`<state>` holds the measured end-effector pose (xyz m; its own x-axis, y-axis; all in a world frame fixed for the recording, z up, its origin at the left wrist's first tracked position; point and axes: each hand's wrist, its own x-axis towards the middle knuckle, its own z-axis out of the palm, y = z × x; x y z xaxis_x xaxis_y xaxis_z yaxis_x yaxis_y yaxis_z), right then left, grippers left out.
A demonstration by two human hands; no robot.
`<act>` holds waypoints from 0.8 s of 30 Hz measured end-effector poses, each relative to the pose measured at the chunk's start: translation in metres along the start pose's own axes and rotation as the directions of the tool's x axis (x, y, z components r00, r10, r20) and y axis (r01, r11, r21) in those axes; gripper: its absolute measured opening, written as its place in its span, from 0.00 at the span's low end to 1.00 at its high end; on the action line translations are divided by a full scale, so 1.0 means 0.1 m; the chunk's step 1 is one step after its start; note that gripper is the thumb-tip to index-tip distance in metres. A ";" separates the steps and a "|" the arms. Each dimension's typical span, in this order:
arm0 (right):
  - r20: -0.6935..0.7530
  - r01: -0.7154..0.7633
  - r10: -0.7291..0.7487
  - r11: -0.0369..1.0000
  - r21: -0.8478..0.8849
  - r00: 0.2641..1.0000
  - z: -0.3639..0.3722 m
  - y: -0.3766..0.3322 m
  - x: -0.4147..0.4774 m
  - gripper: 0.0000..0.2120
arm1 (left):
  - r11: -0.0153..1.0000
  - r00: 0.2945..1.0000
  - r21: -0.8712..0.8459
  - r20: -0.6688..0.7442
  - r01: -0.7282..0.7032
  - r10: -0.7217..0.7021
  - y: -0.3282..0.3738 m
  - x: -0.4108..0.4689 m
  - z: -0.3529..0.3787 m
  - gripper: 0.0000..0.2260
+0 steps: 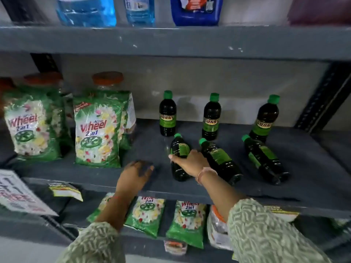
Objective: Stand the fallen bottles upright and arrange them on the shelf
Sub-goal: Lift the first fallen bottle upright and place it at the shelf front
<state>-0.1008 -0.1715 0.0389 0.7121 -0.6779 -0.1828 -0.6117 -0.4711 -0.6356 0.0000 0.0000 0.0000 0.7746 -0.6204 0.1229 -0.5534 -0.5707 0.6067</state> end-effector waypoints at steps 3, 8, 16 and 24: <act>0.043 -0.155 0.154 0.988 0.012 0.987 0.11 -0.09 0.12 0.46 | 0.991 0.995 0.122 0.093 -0.049 0.038 -0.25 0.09 0.08 0.38; -0.055 -0.167 0.185 0.957 0.237 0.981 0.24 -0.11 0.22 0.23 | 0.959 0.990 0.270 0.134 -0.084 0.049 -0.36 0.11 0.18 0.43; -0.513 0.226 -0.024 0.914 0.337 0.858 0.52 0.01 0.15 0.37 | 0.947 0.991 0.310 0.129 -0.086 0.047 -0.39 0.11 0.25 0.42; -0.517 0.255 -0.088 0.931 0.261 0.851 0.58 0.08 0.17 0.43 | 0.941 0.990 0.331 0.135 -0.075 0.031 -0.36 0.09 0.23 0.41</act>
<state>-0.0738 -0.1539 -0.0123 0.4819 -0.8273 0.2886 -0.2979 -0.4644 -0.8340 0.0197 0.0028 -0.0385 0.7086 -0.7048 0.0344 -0.6797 -0.6687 0.3013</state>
